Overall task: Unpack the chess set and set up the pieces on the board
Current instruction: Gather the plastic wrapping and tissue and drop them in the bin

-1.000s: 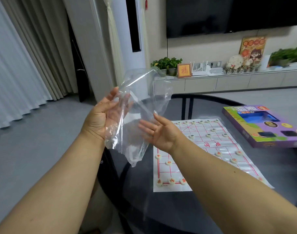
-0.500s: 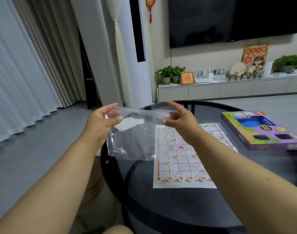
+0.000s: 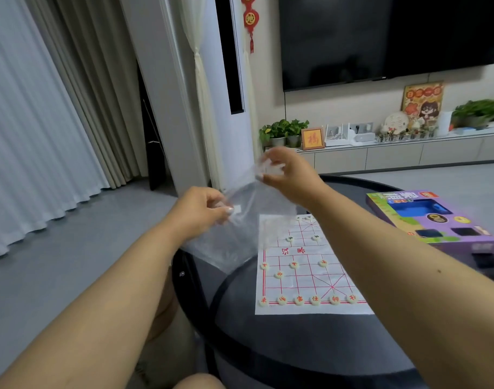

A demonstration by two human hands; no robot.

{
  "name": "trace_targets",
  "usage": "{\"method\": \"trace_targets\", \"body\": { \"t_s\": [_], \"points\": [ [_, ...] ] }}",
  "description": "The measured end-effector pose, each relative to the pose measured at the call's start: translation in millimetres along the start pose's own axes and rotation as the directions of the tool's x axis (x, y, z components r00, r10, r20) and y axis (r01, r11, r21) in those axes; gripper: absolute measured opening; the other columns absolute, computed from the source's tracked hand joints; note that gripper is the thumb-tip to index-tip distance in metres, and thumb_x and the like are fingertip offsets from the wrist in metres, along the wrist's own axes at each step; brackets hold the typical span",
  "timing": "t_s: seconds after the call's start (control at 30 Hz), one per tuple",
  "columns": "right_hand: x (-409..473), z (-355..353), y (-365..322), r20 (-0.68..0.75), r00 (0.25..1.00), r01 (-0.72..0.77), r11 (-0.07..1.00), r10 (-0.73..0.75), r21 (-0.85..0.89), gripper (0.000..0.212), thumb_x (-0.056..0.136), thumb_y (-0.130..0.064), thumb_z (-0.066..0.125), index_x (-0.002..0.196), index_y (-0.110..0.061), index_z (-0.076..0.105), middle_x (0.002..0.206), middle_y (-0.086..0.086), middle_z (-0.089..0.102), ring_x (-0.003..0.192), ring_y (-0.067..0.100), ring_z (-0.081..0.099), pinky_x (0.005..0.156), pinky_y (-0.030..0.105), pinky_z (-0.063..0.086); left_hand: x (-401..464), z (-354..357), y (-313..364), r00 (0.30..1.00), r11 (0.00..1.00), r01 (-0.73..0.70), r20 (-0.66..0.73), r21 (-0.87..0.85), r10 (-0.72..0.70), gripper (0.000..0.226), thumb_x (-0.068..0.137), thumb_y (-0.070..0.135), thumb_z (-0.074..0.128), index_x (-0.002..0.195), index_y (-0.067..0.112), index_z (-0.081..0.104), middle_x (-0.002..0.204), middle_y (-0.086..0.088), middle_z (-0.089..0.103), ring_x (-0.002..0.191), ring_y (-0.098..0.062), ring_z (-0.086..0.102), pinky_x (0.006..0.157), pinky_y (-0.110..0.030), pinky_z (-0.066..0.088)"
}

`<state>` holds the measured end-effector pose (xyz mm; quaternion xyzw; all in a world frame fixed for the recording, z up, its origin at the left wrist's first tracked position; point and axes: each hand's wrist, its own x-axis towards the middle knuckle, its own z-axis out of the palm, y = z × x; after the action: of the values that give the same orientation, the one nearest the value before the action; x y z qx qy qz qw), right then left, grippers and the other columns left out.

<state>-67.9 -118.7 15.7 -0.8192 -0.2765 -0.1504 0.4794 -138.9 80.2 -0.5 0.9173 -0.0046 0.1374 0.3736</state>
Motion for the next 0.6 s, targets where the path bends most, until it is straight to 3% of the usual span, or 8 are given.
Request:
{"method": "trace_targets", "body": {
  "t_s": [0.07, 0.13, 0.2, 0.23, 0.3, 0.37, 0.47, 0.6],
  "points": [
    [-5.4, 5.8, 7.1, -0.136, 0.970, -0.195, 0.979, 0.203, 0.065, 0.074, 0.073, -0.044, 0.076, 0.134, -0.019, 0.041, 0.132, 0.003, 0.052, 0.118, 0.018, 0.050, 0.098, 0.042, 0.046, 0.4, 8.6, -2.0, 0.985, 0.945, 0.078, -0.120, -0.316, -0.121, 0.001, 0.087, 0.009, 0.069, 0.088, 0.009, 0.068, 0.078, -0.016, 0.071, 0.064, -0.018, 0.066, 0.068, -0.033, 0.057],
    [-17.8, 15.5, 19.1, -0.024, 0.912, -0.399, 0.899, 0.409, 0.178, 0.103, 0.069, -0.054, 0.075, 0.148, -0.023, 0.015, 0.149, 0.010, 0.035, 0.129, 0.029, 0.043, 0.104, 0.048, 0.041, 1.9, 13.9, -5.2, 0.960, 0.806, 0.101, -0.154, -0.583, -0.232, 0.022, 0.089, 0.004, 0.065, 0.111, 0.005, 0.062, 0.079, -0.015, 0.069, 0.059, -0.016, 0.065, 0.059, -0.026, 0.056],
    [-30.3, 29.4, 29.5, 0.136, 0.881, -0.472, 0.834, 0.452, 0.284, 0.116, 0.067, -0.053, 0.077, 0.148, -0.036, -0.004, 0.155, 0.013, 0.021, 0.128, 0.034, 0.046, 0.101, 0.051, 0.044, 3.1, 18.8, -11.2, 0.955, 0.717, 0.087, -0.147, -0.691, -0.258, 0.055, 0.090, 0.001, 0.062, 0.139, 0.018, 0.044, 0.083, -0.015, 0.070, 0.064, -0.019, 0.066, 0.061, -0.029, 0.057],
    [-34.1, 34.9, 32.3, 0.173, 0.886, -0.464, 0.814, 0.431, 0.350, 0.118, 0.066, -0.047, 0.080, 0.146, -0.043, -0.007, 0.156, 0.013, 0.019, 0.124, 0.035, 0.050, 0.097, 0.050, 0.048, 2.4, 21.5, -13.0, 0.955, 0.720, 0.086, -0.150, -0.688, -0.257, 0.068, 0.090, 0.000, 0.060, 0.145, 0.029, 0.034, 0.086, -0.016, 0.071, 0.069, -0.022, 0.067, 0.065, -0.031, 0.057],
    [-37.3, 39.1, 32.5, 0.180, 0.910, -0.414, 0.778, 0.375, 0.472, 0.114, 0.068, -0.028, 0.083, 0.141, -0.055, 0.000, 0.152, 0.016, 0.028, 0.115, 0.034, 0.058, 0.088, 0.048, 0.054, -1.4, 25.7, -13.3, 0.957, 0.759, 0.086, -0.159, -0.645, -0.244, 0.068, 0.092, -0.002, 0.057, 0.144, 0.036, 0.035, 0.088, -0.018, 0.071, 0.073, -0.024, 0.068, 0.066, -0.031, 0.057],
    [-38.2, 35.9, 28.7, 0.175, 0.927, -0.373, 0.771, 0.331, 0.517, 0.104, 0.075, -0.012, 0.078, 0.141, -0.056, 0.011, 0.134, 0.023, 0.049, 0.101, 0.032, 0.066, 0.081, 0.045, 0.057, -4.0, 26.4, -12.8, 0.955, 0.773, 0.100, -0.157, -0.627, -0.251, 0.046, 0.093, -0.004, 0.053, 0.132, 0.020, 0.054, 0.088, -0.016, 0.069, 0.069, -0.021, 0.069, 0.061, -0.024, 0.056],
    [-40.5, 32.4, 23.7, 0.200, 0.945, -0.325, 0.825, 0.260, 0.462, 0.076, 0.079, -0.003, 0.072, 0.139, -0.038, 0.040, 0.099, 0.022, 0.060, 0.091, 0.031, 0.066, 0.085, 0.043, 0.056, -4.8, 24.3, -16.9, 0.962, 0.766, 0.121, -0.115, -0.631, -0.247, 0.030, 0.088, -0.005, 0.061, 0.116, 0.004, 0.065, 0.091, -0.014, 0.069, 0.068, -0.017, 0.069, 0.060, -0.019, 0.055],
    [-37.6, 28.0, 22.0, 0.186, 0.936, -0.335, 0.920, 0.300, 0.203, 0.040, 0.080, -0.011, 0.073, 0.119, -0.009, 0.062, 0.089, 0.002, 0.061, 0.081, 0.019, 0.064, 0.085, 0.037, 0.056, -9.8, 15.5, -19.3, 0.983, 0.826, 0.140, -0.025, -0.547, -0.183, 0.038, 0.073, -0.006, 0.076, 0.108, 0.007, 0.069, 0.084, -0.003, 0.069, 0.068, -0.005, 0.065, 0.063, -0.015, 0.052]
  ]
}}
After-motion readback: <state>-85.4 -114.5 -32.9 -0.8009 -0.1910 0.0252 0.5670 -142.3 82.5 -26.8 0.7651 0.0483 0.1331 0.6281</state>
